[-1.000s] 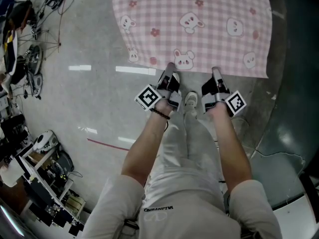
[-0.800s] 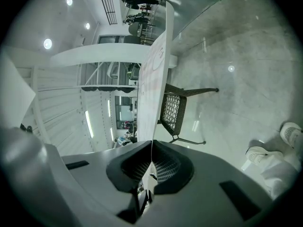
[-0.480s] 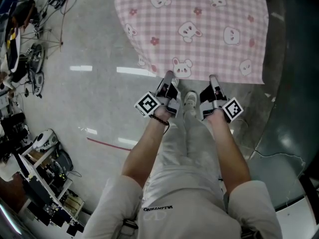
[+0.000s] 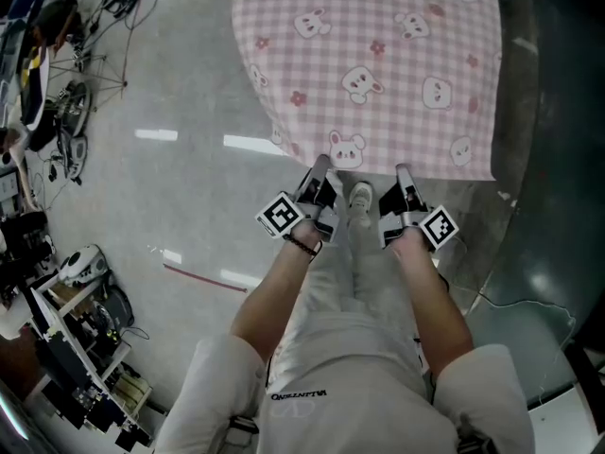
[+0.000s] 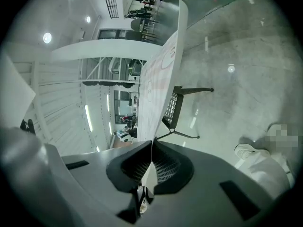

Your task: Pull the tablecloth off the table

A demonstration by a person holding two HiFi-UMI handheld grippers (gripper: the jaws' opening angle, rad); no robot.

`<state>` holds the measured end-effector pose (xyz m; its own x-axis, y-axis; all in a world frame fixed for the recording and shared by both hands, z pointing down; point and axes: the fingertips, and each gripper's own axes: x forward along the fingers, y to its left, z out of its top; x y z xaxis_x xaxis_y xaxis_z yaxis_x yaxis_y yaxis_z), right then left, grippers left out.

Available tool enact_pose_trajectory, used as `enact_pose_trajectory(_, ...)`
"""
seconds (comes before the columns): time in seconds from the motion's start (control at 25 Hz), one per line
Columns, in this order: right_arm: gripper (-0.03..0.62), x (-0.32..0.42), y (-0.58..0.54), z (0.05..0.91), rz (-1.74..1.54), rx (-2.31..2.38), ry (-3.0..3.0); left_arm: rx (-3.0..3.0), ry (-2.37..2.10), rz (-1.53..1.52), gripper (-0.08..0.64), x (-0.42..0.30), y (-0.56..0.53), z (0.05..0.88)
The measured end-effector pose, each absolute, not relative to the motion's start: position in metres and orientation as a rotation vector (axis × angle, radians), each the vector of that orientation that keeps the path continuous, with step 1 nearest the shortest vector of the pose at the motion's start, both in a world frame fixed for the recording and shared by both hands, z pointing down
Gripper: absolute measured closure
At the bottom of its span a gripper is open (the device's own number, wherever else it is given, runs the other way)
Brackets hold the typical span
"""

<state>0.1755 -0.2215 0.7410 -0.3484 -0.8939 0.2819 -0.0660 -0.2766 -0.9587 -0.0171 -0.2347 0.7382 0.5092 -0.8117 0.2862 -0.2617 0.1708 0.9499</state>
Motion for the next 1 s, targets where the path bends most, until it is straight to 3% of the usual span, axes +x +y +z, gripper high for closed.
enact_pose_trajectory(0.4,0.581,0.169,-0.224,0.736,-1.738,-1.206,1.468,1.378,-0.99,-0.53,0.557,-0.017,-0.233,0.731)
enact_pose_trajectory(0.52,0.581,0.146,-0.19,0.651,-1.73,-1.235,1.571,1.373,-0.977,-0.529,0.557,-0.04,-0.197,0.655)
enact_pose_trajectory(0.64,0.581,0.122,-0.082,0.533,-1.703,-1.262,1.654,1.417,-0.956,-0.489,0.557,-0.064,-0.089,0.547)
enact_pose_trajectory(0.8,0.581,0.128,-0.017,0.502,-1.698,-1.249,1.696,1.481,-0.953,-0.415,0.557,-0.058,-0.027,0.52)
enact_pose_trajectory(1.0,0.581,0.108,0.096,0.411,-1.692,-1.26,1.701,1.553,-0.913,-0.391,0.557,-0.076,0.078,0.425)
